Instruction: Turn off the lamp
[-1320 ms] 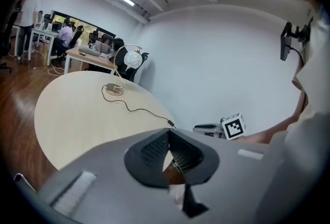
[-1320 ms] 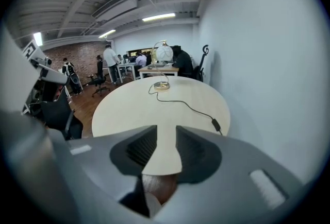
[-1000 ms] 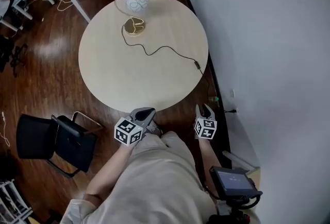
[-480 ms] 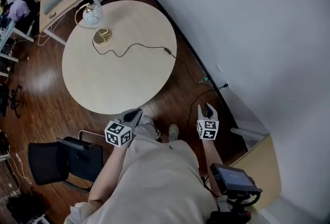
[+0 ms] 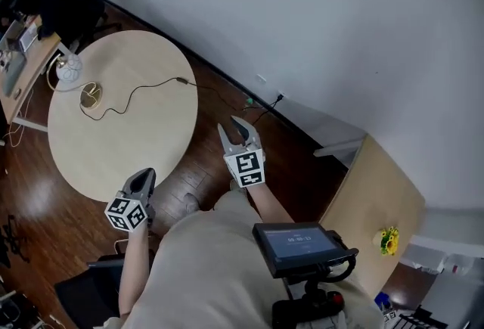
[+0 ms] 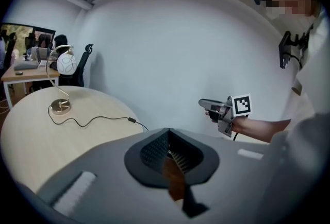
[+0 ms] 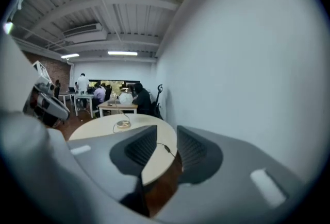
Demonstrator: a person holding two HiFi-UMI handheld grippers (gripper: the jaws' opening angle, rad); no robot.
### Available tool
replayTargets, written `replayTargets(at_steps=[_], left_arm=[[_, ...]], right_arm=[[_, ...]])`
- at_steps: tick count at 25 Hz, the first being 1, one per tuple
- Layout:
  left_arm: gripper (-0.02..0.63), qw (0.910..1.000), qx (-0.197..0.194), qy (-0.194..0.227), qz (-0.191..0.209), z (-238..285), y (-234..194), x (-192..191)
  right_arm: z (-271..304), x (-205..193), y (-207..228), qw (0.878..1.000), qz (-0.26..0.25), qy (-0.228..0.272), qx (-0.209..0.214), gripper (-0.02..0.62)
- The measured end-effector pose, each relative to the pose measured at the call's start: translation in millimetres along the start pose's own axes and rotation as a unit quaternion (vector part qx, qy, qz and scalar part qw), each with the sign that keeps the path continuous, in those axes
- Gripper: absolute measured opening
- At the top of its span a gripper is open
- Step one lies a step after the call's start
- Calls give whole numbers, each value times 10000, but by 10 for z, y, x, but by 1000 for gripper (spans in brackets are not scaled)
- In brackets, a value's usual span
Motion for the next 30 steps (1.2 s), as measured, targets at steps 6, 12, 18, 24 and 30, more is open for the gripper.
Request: replayTargets(at_steps=[6, 12, 18, 24, 30], left_arm=[[0, 9995, -171, 203, -159, -269, -247, 70], [0, 9989, -411, -99, -188, -481, -248, -271], [0, 9986, -510, -165, -37, -626, -332, -332], [0, 9982, -585, -151, 58, -675, -324, -333], [0, 9975, -663, -212, 84, -578, -313, -434]], right_arm=[[-13, 353, -627, 9997, -199, 100, 123, 117], [-215, 248, -1010, 9995, -303, -118, 24, 112], [-400, 0, -1079, 9978, -115, -594, -267, 84], [-482, -108, -1099, 9961, -57, -807, -362, 84], [-470, -356, -1127, 9923, -37, -1206, -262, 31]])
Point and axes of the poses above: the fingertips, and each gripper's own axes: z forward along the fingers, y to its right, x out of its top, the point moved 2 cm from there along -z, backward along the fingers, and after that the axes turned 7 degrees about x, right-handed, at the moved point
